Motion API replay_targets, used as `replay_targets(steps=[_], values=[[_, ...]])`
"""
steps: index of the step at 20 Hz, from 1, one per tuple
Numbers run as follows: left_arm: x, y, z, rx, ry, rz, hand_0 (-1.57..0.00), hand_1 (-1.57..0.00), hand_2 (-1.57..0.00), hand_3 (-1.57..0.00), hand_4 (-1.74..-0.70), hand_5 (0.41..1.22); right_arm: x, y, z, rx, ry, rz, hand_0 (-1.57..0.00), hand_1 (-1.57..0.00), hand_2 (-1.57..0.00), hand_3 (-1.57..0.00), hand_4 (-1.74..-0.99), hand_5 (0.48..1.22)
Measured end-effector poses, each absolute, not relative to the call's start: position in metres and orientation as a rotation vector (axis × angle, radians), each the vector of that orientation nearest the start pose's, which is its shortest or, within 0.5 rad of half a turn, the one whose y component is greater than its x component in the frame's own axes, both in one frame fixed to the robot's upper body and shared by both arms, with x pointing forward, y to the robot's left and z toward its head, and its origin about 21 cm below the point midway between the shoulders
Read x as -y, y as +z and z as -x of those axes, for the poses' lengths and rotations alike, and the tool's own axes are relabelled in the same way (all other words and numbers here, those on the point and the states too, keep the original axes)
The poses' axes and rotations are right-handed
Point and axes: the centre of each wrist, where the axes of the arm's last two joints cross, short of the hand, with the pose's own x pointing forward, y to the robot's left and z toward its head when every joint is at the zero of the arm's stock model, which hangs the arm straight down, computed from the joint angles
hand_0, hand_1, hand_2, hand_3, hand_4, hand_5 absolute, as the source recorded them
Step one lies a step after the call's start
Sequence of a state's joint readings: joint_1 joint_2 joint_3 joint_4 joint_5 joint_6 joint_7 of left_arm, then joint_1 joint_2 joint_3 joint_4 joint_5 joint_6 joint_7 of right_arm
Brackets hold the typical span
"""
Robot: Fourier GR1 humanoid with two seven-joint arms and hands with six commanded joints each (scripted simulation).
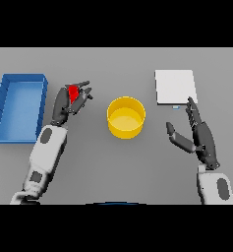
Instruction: Pick up the red beaker and tilt it to pour out 1 green nut into yellow bowl. Pick up the yellow bowl and place it on the metallic measuring scale.
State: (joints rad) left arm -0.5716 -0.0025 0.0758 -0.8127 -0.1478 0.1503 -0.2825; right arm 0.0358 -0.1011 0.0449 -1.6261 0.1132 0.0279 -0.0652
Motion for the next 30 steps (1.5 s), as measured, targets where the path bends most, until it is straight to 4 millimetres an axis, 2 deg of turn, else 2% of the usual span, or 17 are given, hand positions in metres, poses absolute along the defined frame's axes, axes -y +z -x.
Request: replay_targets(steps=[3,5,7,8,10,15,17,22,26,28,30], values=[[-0.17,-0.012,-0.371,1.657,-0.191,-0.097,-1.54,-1.54,-1.54,-1.52,-1.5,1.209,0.241,0.01,-0.239,1.652,0.222,0.105,0.0,0.0,0.0,0.0,-1.294,0.659],[-0.178,0.002,-0.375,1.678,-0.202,-0.113,-1.55,-1.55,-1.55,-1.54,-1.5,1.213,0.245,0.012,-0.242,1.652,0.224,0.122,0.0,0.0,0.0,0.0,-1.294,0.664],[-0.176,0.015,-0.375,1.708,-0.265,-0.14,-1.56,-1.56,-1.56,-1.55,-1.5,1.216,0.241,0.009,-0.241,1.65,0.235,0.124,0.0,0.0,0.0,0.0,-1.289,0.664],[-0.177,0.022,-0.375,1.718,-0.294,-0.16,-1.56,-1.56,-1.56,-1.55,-1.55,1.195,0.242,0.008,-0.237,1.667,0.239,0.116,0.0,0.0,0.0,0.0,-1.285,0.662],[-0.171,0.035,-0.375,1.71,-0.388,-0.22,-1.57,-1.57,-1.56,-1.56,-1.62,1.174,0.242,0.008,-0.242,1.662,0.238,0.118,0.0,0.0,0.0,0.0,-1.277,0.664],[-0.164,0.049,-0.373,1.695,-0.512,-0.287,-1.57,-1.57,-1.56,-1.56,-1.62,1.14,0.24,0.008,-0.237,1.653,0.247,0.112,0.0,0.0,0.0,0.0,-1.277,0.679],[-0.161,0.057,-0.372,1.698,-0.566,-0.316,-1.57,-1.57,-1.57,-1.56,-1.66,1.126,0.24,0.008,-0.237,1.653,0.236,0.112,0.0,0.0,0.0,0.0,-1.273,0.686],[-0.146,0.083,-0.382,1.657,-0.945,-0.517,-1.57,-1.57,-1.57,-1.57,-1.71,1.136,0.239,0.008,-0.236,1.65,0.233,0.113,0.0,0.0,0.0,0.0,-1.28,0.69],[-0.132,0.095,-0.389,1.555,-1.276,-0.665,-1.57,-1.57,-1.57,-1.57,-1.73,1.182,0.235,0.006,-0.236,1.64,0.248,0.115,0.0,0.0,0.0,0.0,-1.289,0.695],[-0.124,0.1,-0.389,1.504,-1.429,-0.699,-1.57,-1.57,-1.57,-1.57,-1.73,1.196,0.239,0.009,-0.234,1.661,0.251,0.13,0.0,0.0,0.0,0.0,-1.29,0.694],[-0.118,0.102,-0.392,1.426,-1.559,-0.731,-1.57,-1.57,-1.57,-1.57,-1.64,1.205,0.237,0.008,-0.235,1.636,0.238,0.122,0.0,0.0,0.0,0.0,-1.29,0.685]])
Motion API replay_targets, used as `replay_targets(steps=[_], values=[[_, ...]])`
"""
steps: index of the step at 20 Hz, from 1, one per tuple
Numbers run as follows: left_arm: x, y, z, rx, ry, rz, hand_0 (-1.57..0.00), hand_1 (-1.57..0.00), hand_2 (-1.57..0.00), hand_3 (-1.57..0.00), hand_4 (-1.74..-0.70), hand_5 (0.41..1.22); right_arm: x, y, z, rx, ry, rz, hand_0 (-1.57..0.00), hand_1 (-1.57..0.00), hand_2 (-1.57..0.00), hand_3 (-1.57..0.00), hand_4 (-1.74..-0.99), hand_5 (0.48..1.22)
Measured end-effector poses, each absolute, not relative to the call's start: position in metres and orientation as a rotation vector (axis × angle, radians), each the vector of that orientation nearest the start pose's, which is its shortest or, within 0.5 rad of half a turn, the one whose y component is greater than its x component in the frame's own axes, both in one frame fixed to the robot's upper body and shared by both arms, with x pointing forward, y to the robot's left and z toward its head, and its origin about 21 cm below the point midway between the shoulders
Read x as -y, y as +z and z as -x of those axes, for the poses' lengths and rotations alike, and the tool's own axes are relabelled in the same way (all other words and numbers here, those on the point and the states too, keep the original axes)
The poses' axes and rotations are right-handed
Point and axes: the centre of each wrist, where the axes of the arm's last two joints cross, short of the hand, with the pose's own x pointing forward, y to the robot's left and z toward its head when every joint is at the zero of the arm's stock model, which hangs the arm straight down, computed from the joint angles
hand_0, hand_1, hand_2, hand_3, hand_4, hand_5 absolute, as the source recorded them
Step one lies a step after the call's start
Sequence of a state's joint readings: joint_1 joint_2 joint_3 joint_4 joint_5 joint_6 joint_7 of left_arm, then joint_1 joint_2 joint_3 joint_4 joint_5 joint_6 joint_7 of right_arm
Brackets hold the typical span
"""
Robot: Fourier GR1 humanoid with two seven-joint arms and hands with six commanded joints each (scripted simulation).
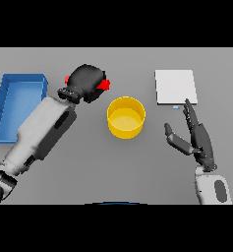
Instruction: Pick up the red beaker and tilt it to pour out 1 green nut into yellow bowl. Pick up the yellow bowl and place it on the metallic measuring scale.
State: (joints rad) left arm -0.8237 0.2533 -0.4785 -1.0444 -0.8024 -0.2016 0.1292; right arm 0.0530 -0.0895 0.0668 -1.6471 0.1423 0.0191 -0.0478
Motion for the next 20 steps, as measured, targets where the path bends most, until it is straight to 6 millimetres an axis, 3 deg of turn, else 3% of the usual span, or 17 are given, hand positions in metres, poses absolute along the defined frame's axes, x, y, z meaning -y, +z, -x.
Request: replay_targets(steps=[1,4,10,14,17,20], values=[[-0.115,0.105,-0.394,1.384,-1.631,-0.756,-1.57,-1.57,-1.57,-1.57,-1.61,1.208,0.24,0.007,-0.235,1.629,0.226,0.116,0.0,0.0,0.0,0.0,-1.284,0.678],[-0.098,0.113,-0.396,1.289,-1.799,-0.831,-1.57,-1.57,-1.57,-1.36,-1.66,1.214,0.238,0.009,-0.237,1.615,0.184,0.089,0.0,0.0,0.0,0.0,-1.279,0.651],[-0.071,0.124,-0.402,1.102,-2.07,-0.994,-1.57,-1.57,-1.57,-1.2,-1.71,1.219,0.237,0.008,-0.236,1.608,0.144,0.055,0.0,0.0,0.0,0.0,-1.301,0.607],[-0.053,0.127,-0.4,1.062,-2.236,-1.058,-1.57,-1.57,-1.57,-1.42,-1.73,1.22,0.243,0.006,-0.237,1.622,0.154,0.063,0.0,0.0,0.0,0.0,-1.3,0.601],[-0.036,0.129,-0.398,1.013,-2.336,-1.145,-1.57,-1.57,-1.57,-1.49,-1.73,1.221,0.239,0.006,-0.236,1.619,0.163,0.069,0.0,0.0,0.0,0.0,-1.299,0.601],[-0.035,0.124,-0.399,0.99,-2.414,-1.219,-1.57,-1.57,-1.57,-1.53,-1.74,1.221,0.241,0.006,-0.236,1.609,0.164,0.079,0.0,0.0,0.0,0.0,-1.29,0.604]])
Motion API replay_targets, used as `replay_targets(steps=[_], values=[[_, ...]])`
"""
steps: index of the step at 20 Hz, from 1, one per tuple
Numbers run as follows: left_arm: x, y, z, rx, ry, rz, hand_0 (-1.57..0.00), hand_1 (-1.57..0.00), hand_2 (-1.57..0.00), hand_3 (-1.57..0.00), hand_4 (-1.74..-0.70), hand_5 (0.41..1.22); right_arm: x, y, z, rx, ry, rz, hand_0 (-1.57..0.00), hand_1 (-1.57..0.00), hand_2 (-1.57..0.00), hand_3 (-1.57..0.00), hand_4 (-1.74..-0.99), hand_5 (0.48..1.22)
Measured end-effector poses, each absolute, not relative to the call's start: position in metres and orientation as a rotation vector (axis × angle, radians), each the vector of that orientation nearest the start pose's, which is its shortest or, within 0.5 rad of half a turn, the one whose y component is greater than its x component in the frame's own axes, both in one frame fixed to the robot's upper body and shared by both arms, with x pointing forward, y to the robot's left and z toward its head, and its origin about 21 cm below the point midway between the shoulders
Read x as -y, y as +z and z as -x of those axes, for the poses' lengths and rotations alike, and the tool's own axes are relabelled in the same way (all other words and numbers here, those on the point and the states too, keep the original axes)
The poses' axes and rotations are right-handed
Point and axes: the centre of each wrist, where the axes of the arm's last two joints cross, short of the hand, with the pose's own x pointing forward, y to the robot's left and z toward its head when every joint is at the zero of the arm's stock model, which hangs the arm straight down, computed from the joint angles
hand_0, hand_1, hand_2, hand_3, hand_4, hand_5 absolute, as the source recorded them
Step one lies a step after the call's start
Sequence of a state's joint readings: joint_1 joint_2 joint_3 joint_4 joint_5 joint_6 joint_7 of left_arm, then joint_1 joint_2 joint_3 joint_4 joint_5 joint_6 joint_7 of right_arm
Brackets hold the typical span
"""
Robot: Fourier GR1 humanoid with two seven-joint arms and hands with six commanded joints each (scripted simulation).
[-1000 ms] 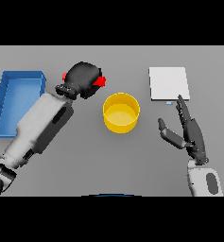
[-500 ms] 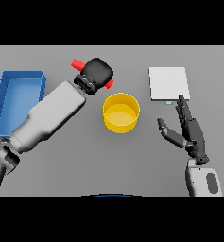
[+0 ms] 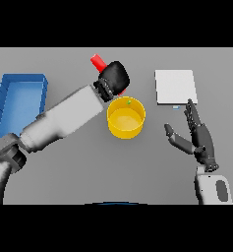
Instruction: Pick up the red beaker and tilt it to pour out 1 green nut into yellow bowl. Pick up the yellow bowl and place it on the metallic measuring scale.
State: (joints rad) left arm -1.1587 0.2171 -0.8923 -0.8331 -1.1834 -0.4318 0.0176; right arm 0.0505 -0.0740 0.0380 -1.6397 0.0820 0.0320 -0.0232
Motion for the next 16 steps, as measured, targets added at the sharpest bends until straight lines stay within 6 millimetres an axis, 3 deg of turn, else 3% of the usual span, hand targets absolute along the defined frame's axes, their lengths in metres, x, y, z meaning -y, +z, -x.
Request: replay_targets(steps=[5,8,16], values=[[-0.018,0.121,-0.392,-0.898,2.782,1.416,-1.57,-1.57,-1.57,-1.56,-1.74,1.221,0.243,0.008,-0.236,1.621,0.166,0.095,0.0,0.0,0.0,0.0,-1.29,0.607],[-0.005,0.12,-0.388,-0.83,2.757,1.415,-1.57,-1.57,-1.57,-1.56,-1.74,1.221,0.242,0.005,-0.236,1.619,0.167,0.104,0.0,0.0,0.0,0.0,-1.283,0.601],[0.001,0.124,-0.392,-0.67,2.675,1.454,-1.57,-1.57,-1.57,-1.57,-1.74,1.221,0.24,0.003,-0.238,1.613,0.184,0.134,0.0,0.0,0.0,0.0,-1.238,0.584]])
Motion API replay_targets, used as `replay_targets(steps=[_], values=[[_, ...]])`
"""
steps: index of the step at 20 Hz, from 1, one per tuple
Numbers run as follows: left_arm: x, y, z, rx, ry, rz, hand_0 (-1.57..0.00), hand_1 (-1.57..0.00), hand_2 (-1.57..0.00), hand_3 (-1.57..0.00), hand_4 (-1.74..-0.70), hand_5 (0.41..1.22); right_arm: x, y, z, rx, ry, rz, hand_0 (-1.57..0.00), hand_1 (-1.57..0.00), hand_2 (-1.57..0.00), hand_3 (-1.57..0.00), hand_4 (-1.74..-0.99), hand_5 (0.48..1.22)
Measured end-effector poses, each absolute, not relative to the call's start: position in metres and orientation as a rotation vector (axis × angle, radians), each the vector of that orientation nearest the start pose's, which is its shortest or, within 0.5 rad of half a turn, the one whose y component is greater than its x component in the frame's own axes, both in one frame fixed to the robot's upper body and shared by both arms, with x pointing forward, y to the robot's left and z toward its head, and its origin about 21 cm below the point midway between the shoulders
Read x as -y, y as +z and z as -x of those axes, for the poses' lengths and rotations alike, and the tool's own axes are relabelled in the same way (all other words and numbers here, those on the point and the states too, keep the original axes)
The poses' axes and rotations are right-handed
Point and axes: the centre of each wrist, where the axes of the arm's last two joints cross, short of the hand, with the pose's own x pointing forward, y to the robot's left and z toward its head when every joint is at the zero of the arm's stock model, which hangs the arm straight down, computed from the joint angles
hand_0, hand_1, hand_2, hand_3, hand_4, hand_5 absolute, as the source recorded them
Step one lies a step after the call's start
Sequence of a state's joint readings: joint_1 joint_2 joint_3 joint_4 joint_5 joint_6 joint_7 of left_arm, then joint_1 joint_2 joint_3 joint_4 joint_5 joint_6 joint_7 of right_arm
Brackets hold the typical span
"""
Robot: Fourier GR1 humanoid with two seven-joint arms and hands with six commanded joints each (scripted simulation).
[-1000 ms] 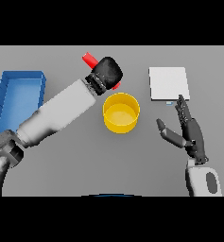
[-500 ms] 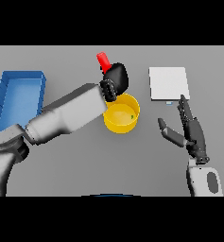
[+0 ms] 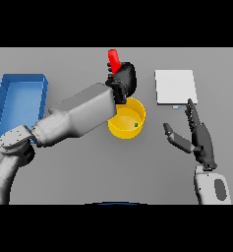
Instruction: Pick up the red beaker and tilt it to pour out 1 green nut into yellow bowl. Pick up the yellow bowl and place it on the metallic measuring scale.
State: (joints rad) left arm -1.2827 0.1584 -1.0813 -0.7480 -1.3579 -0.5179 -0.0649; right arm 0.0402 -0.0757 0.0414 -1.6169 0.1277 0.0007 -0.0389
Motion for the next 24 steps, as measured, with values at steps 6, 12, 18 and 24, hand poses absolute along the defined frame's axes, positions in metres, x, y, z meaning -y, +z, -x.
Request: replay_targets(steps=[6,12,18,24], values=[[-0.001,0.174,-0.407,-0.746,2.568,1.598,-1.57,-1.39,-1.38,-1.57,-1.69,1.181,0.243,0.008,-0.236,1.648,0.181,0.105,0.0,0.0,0.0,0.0,-1.219,0.601],[-0.02,0.276,-0.434,-0.947,2.396,1.881,-1.57,-1.47,-1.47,-1.39,-1.57,1.211,0.243,0.005,-0.239,1.651,0.19,0.082,0.0,0.0,0.0,0.0,-1.256,0.635],[-0.121,0.359,-0.469,-1.609,2.485,2.351,-1.57,-1.55,-1.54,-1.45,-1.66,1.218,0.243,0.01,-0.244,1.661,0.224,0.078,0.0,0.0,0.0,0.0,-1.306,0.651],[-0.231,0.342,-0.481,-2.436,2.252,2.614,-1.57,-1.56,-1.56,-1.44,-1.72,1.22,0.243,0.011,-0.247,1.693,0.268,0.088,0.0,0.0,0.0,0.0,-1.298,0.651]])
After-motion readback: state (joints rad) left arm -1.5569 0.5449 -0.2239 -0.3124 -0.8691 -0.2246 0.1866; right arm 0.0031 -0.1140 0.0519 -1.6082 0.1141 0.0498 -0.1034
